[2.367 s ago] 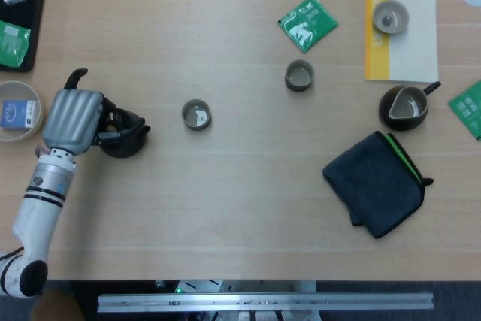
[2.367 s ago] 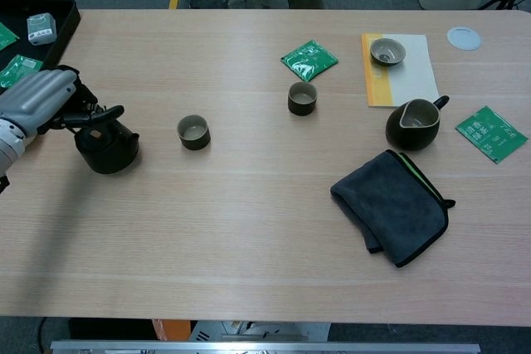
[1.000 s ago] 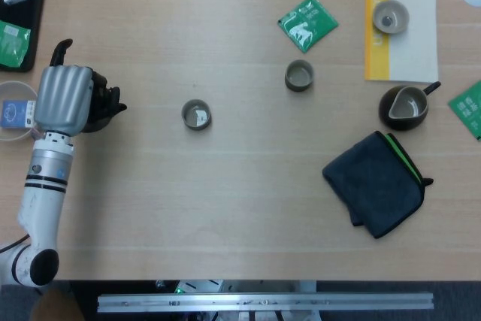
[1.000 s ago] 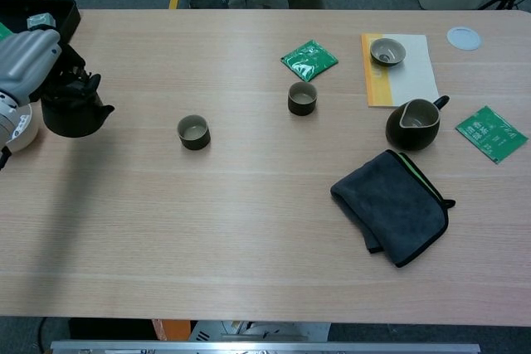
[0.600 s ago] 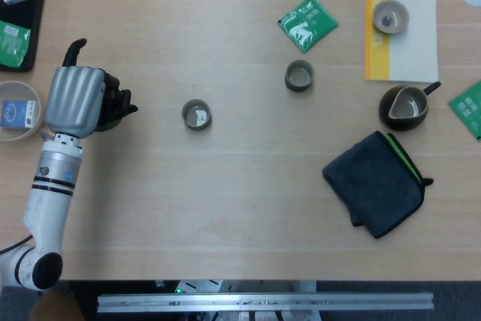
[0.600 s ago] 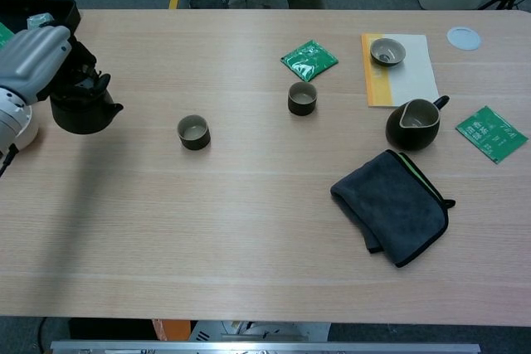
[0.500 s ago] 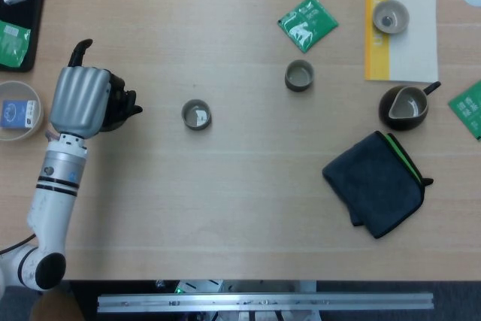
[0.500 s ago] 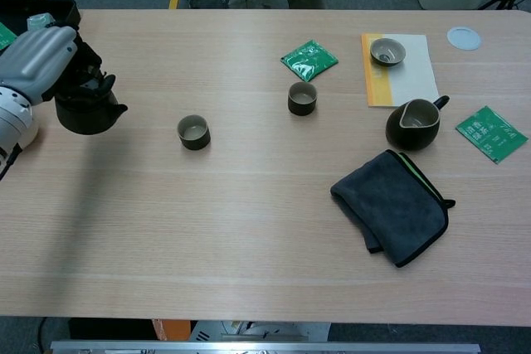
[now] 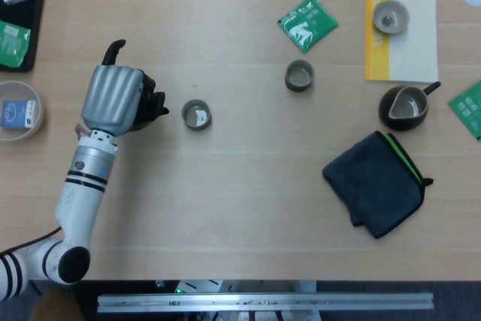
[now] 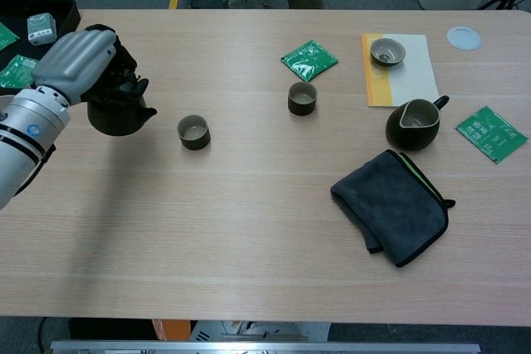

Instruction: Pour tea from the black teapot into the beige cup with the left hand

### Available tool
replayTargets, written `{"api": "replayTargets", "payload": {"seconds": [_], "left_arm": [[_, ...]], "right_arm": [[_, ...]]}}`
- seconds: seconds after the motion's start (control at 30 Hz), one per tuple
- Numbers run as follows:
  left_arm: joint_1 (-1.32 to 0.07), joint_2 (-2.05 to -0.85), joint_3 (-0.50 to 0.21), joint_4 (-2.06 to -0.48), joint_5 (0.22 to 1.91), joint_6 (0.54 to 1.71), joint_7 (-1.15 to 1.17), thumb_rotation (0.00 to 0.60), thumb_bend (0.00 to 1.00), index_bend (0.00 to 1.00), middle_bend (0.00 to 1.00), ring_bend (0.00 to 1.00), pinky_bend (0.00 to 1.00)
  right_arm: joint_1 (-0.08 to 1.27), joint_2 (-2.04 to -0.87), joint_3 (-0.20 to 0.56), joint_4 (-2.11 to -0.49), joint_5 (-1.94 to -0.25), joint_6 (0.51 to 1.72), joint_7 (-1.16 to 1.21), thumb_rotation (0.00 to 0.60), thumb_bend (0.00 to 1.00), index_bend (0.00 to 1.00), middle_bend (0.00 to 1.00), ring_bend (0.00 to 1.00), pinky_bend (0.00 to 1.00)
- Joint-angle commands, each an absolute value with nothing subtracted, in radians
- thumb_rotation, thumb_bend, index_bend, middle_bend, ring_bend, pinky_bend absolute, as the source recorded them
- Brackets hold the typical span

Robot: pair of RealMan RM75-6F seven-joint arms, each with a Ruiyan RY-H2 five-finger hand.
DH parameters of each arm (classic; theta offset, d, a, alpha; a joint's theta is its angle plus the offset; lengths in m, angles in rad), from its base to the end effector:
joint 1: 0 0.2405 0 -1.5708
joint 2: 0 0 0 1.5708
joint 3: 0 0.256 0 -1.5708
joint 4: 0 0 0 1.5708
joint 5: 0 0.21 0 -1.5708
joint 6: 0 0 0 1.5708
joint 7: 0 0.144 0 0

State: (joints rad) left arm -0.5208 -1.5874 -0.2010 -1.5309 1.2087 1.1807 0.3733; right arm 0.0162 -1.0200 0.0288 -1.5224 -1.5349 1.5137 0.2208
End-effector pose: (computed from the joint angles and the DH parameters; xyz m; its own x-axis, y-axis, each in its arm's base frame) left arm -0.1819 0.3055 0.0028 0.3431 0.1271 0.9307 0.9249 -0.2184 -0.3111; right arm -0.3408 -0.1554 0.2008 0.3678 -0.0135 0.9298 -0.9294 0.0275 0.3680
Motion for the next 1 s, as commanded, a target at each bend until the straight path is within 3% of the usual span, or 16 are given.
{"api": "replayTargets", "payload": {"seconds": [0.03,0.37,1.0], "left_arm": [[-0.535,-1.607,-0.209,-1.523,1.193,1.174,0.390,0.582,0.42,0.90,1.00,0.86,0.13],[-0.577,-1.669,-0.224,-1.494,1.141,1.160,0.454,0.588,0.42,0.90,1.00,0.86,0.13],[-0.598,-1.768,-0.180,-1.361,1.202,1.209,0.507,0.600,0.42,0.90,1.00,0.86,0.13]], "right_arm": [[0.015,-1.021,0.029,-1.517,-1.534,1.514,0.227,0.600,0.01,0.24,0.31,0.25,0.18],[0.009,-1.025,0.029,-1.496,-1.530,1.517,0.248,0.600,0.01,0.24,0.31,0.25,0.18],[0.002,-1.029,0.031,-1.483,-1.527,1.521,0.260,0.600,0.01,0.24,0.31,0.25,0.18]]}}
